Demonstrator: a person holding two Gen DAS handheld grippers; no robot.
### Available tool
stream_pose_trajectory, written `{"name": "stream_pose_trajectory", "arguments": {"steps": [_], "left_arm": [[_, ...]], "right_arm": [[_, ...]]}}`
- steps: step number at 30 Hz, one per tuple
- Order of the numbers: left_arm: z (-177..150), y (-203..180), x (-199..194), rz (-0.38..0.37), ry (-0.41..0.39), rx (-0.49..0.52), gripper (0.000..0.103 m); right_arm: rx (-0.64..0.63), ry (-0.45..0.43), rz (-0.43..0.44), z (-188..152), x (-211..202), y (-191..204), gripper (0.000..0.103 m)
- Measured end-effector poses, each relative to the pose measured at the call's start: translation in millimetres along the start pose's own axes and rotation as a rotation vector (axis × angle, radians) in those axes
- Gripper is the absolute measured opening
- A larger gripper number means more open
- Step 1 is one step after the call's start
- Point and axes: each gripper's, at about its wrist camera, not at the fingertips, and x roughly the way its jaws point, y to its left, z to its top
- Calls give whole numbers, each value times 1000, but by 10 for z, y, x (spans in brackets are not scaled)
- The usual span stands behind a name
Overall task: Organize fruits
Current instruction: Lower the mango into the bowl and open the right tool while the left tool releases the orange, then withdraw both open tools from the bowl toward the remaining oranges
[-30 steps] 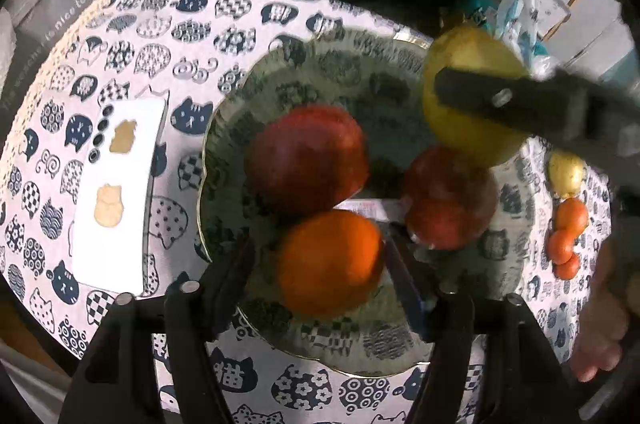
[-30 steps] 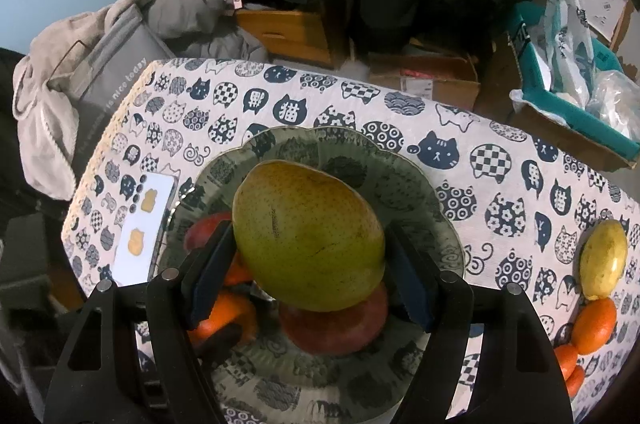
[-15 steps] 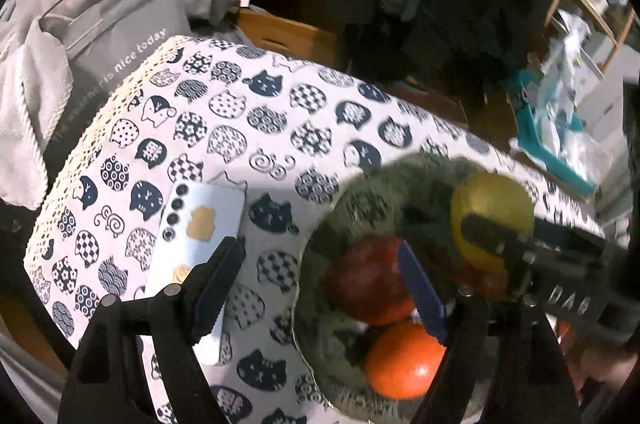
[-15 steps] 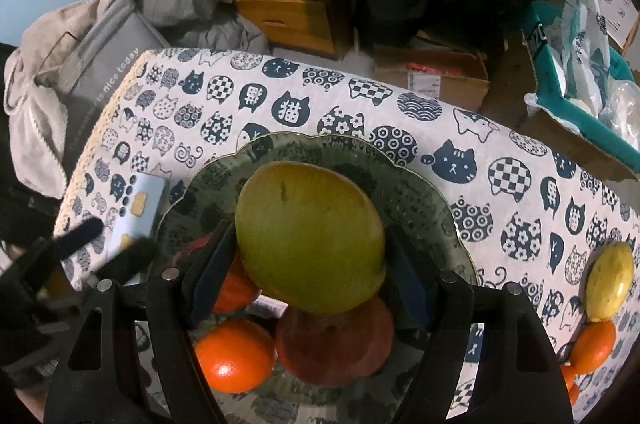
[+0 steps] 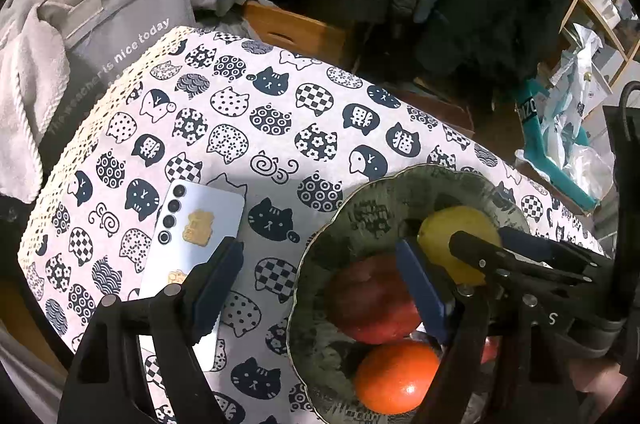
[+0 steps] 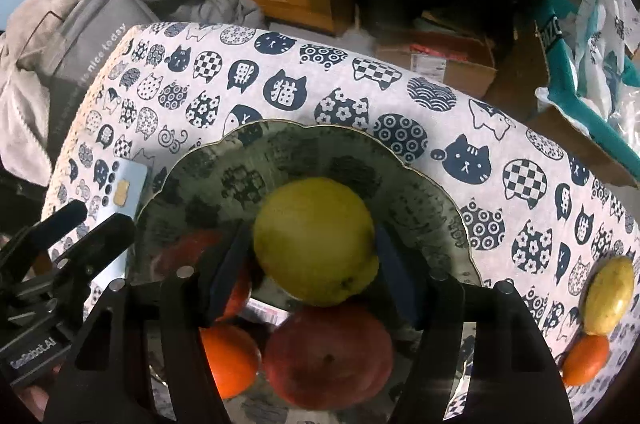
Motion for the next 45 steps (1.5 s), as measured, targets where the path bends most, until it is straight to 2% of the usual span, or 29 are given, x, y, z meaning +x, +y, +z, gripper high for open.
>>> {"name": "stream_pose_trajectory", "arguments": {"steps": [4, 19, 24, 40, 45], "left_arm": [[11, -13, -61, -13, -13, -2, 82], [-34, -261, -476, -75, -79, 42, 82], [-77, -386, -660, -94, -106, 73, 81], [-313, -819, -1385, -172, -214, 186, 82], [-428, -996, -1518, -193, -225, 234, 82]], "right_arm": [[31, -32, 3, -24, -102, -50, 68], [14, -227, -99, -227, -974, -201, 68], [4, -277, -144, -377, -1262, -262, 68], [50, -381, -204, -1032, -2087, -710, 68], [65, -405, -229, -1235, -2302, -864, 68]]}}
